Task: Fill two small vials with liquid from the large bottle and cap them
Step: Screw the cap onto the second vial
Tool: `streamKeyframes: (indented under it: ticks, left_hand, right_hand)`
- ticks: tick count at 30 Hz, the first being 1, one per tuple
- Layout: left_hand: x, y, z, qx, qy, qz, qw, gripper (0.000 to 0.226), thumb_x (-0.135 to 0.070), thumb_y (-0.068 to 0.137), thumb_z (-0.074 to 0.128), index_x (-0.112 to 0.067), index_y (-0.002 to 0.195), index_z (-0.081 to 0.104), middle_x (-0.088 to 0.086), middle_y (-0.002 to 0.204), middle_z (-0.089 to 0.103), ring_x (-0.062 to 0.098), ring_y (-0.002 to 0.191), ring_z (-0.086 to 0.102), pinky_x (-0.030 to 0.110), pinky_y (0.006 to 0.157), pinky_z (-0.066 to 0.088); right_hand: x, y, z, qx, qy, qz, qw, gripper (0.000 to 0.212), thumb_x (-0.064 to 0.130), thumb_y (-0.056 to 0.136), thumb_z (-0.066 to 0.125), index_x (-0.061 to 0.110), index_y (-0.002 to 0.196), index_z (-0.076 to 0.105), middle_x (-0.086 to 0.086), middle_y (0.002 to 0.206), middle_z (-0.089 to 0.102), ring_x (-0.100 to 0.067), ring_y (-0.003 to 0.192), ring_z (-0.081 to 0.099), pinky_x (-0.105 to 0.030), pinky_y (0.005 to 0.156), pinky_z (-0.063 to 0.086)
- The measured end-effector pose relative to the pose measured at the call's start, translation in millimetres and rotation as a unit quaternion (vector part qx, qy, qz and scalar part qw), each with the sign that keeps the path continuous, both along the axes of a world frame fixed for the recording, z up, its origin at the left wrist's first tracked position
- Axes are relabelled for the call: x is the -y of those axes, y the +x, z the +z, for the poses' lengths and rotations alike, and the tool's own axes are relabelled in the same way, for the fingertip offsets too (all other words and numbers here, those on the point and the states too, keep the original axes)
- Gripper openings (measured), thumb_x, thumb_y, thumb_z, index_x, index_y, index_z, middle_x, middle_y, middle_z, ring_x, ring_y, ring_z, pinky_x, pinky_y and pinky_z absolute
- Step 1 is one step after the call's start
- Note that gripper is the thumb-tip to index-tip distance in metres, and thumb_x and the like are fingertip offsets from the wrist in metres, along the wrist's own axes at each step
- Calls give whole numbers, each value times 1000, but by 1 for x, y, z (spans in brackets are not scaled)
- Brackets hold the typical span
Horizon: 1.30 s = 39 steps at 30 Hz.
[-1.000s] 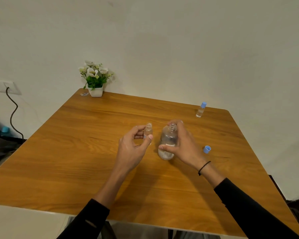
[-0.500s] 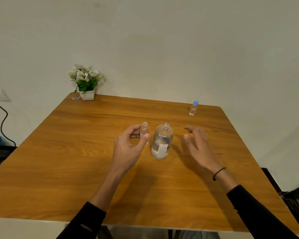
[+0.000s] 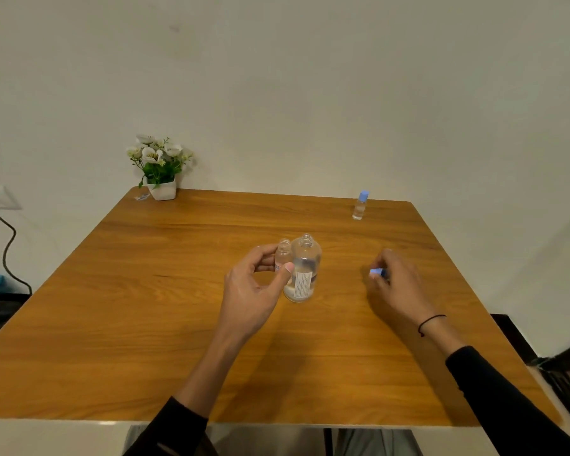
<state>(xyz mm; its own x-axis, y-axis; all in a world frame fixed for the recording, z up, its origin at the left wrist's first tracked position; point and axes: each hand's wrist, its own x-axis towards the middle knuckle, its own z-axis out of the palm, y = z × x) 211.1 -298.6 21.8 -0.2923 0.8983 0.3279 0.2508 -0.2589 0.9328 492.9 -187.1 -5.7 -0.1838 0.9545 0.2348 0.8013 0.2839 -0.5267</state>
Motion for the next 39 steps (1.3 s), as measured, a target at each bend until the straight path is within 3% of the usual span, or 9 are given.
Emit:
streamKeyframes:
  ticks: [6,10,14,17,22,28,31,35,39]
  left_hand:
    - [8,26,-2,5,9,-34,999,28,-20,94,80,-26,121,75,-12,106,79,9,103,73,39,95,62]
    - [10,45,3,14,17,-55,998,36,-14,92,82,-44,110,71,-17,100,79,3,95,74,17,86,56]
    - [7,57,-1,11,8,-78,997,27,-23,93,82,-37,115,74,-11,103,80,8,101,74,24,89,59]
    - [6,65,0,11,11,-92,996,31,-18,93,81,-40,112,73,-8,103,80,10,101,74,12,82,55]
    - [4,74,-1,5,10,-118,993,26,-13,93,79,-22,117,76,-7,104,80,11,103,74,9,76,54]
    - [2,83,-7,-6,-5,-133,991,30,-19,93,81,-21,123,75,-8,106,79,8,103,72,11,77,55]
    - [2,90,-14,-14,-18,-134,991,31,-23,93,80,-23,124,74,-11,108,77,5,105,71,20,75,62]
    - [2,99,-18,-15,-10,-142,990,25,-19,94,79,-28,117,76,-17,102,75,4,102,70,26,74,65]
    - [1,104,-23,5,-19,-155,988,29,-17,94,79,-27,121,75,-13,105,76,7,105,70,32,79,67]
  right_hand:
    - [29,-15,40,-211,5,89,973,18,17,108,55,18,122,66,-5,109,67,-16,86,77,-36,81,65]
    - [46,-28,63,-312,56,79,945,9,18,99,72,22,106,74,3,104,74,-24,93,74,-54,81,63]
    - [62,-35,77,-363,60,93,925,12,17,89,83,20,97,75,-2,101,79,-28,99,75,-63,88,58]
    - [70,-35,83,-376,48,113,919,17,9,85,86,13,91,70,-7,98,79,-31,99,76,-64,85,59]
    - [75,-24,89,-290,41,164,942,18,5,87,83,11,95,68,-2,102,77,-21,103,76,-51,85,63]
    - [76,-14,102,-79,52,222,971,19,12,93,78,15,112,76,8,104,73,-9,99,69,-23,87,57]
    - [76,-14,107,32,72,207,975,13,25,93,79,17,102,74,8,93,69,-10,87,64,-34,79,56]
    - [80,-16,111,117,76,142,980,33,51,90,76,20,89,64,9,78,61,-13,72,58,-39,64,54]
    - [83,-12,111,127,56,144,980,23,40,96,74,20,93,62,7,85,62,-13,78,58,-36,65,52]
